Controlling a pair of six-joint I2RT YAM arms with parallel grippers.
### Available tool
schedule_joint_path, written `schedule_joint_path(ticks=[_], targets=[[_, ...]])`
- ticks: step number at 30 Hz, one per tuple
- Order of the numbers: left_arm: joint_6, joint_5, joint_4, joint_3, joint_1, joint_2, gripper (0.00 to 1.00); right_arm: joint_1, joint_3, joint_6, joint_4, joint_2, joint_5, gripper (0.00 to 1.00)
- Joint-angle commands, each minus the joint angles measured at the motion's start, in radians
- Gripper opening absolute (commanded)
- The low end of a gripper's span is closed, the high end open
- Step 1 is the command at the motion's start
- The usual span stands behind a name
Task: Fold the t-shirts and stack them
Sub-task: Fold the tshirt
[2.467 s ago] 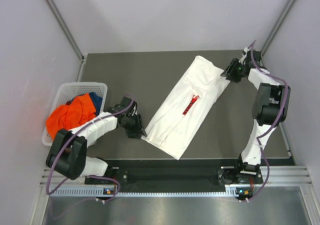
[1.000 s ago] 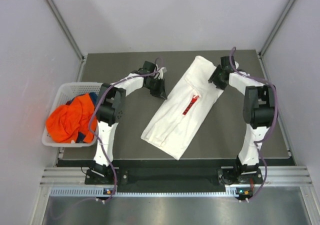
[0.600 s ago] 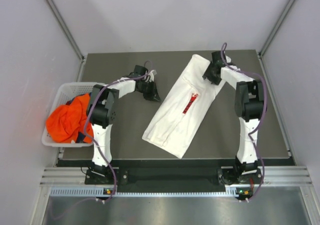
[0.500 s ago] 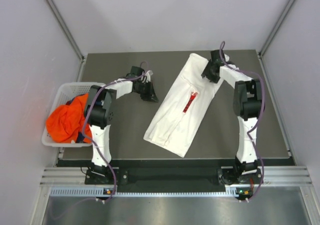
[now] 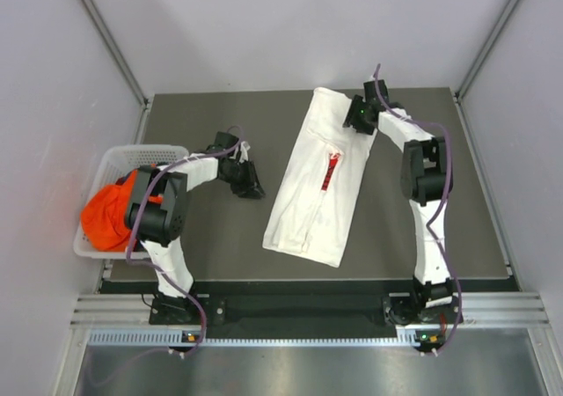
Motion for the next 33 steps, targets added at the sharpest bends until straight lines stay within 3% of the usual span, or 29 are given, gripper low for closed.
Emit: schedule_joint_path(ticks=[1, 8, 16, 23, 27, 33], targets=[[0.055, -0.014, -0.091, -0.050, 0.005, -0.108, 0.37, 0.016, -0.008, -0.037, -0.005, -0.061, -0.066, 0.56], [0.053, 0.103, -0.076, -0.177, 0.002, -0.211, 0.47, 0.002, -0.179, -0.044, -0.054, -0.363, -0.120, 0.64], [0.025, 0.102, -0.045, -0.309, -0.018, -0.265, 0.48, 0.045, -0.768, 0.016, -0.080, -0.783, -0.169, 0.66], [0.003, 0.109, -0.016, -0.347, -0.083, -0.261, 0.49, 0.180, -1.225, 0.113, -0.020, -1.071, -0.186, 0.66], [-0.021, 0.091, 0.002, -0.387, -0.104, -0.294, 0.49, 0.244, -1.341, 0.177, -0.017, -1.240, -0.159, 0.66], [-0.036, 0.062, 0.012, -0.413, -0.124, -0.314, 0.48, 0.310, -1.492, 0.312, 0.079, -1.357, -0.146, 0.65]])
